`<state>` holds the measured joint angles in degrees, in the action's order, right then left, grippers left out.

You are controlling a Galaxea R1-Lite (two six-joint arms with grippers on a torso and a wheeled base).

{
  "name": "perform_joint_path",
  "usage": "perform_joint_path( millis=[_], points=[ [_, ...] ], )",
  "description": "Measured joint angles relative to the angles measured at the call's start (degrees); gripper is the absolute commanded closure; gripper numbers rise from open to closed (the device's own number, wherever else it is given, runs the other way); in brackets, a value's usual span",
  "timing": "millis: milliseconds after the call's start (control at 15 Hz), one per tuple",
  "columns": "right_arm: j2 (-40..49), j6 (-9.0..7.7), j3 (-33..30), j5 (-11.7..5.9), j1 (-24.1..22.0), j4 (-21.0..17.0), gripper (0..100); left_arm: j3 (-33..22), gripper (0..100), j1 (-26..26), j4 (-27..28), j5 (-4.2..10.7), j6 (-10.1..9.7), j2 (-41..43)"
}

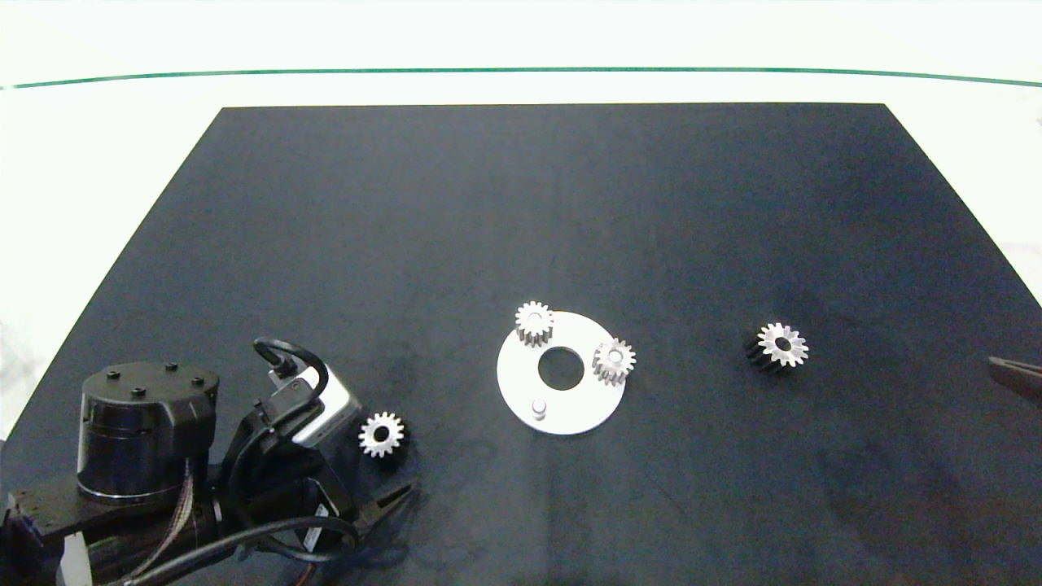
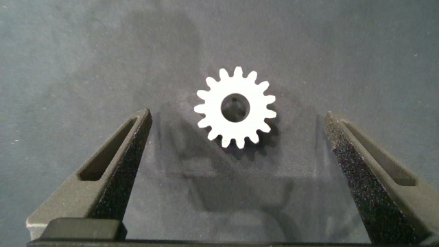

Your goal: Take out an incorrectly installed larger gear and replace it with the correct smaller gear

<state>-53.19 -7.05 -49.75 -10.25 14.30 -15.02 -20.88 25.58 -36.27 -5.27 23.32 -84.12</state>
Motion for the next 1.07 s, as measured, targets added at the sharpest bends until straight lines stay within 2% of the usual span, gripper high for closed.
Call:
perform_joint_path(
  millis=[133, 333, 1067],
  points=[
    [0.02, 0.00, 0.02, 0.23, 0.00, 0.00, 0, -0.45, 0, 0.00, 0.02, 0.15, -0.11, -0.52],
    [0.00, 0.00, -0.05, 0.28, 0.00, -0.02, 0, -1.24, 5, 0.07, 0.02, 0.56, -1.16, -1.16],
    [0.10, 0.00, -0.02, 0.39, -0.06, 0.02, 0, -2.10, 28, 1.40, 0.02, 1.80, -1.66, -2.82]
  ],
)
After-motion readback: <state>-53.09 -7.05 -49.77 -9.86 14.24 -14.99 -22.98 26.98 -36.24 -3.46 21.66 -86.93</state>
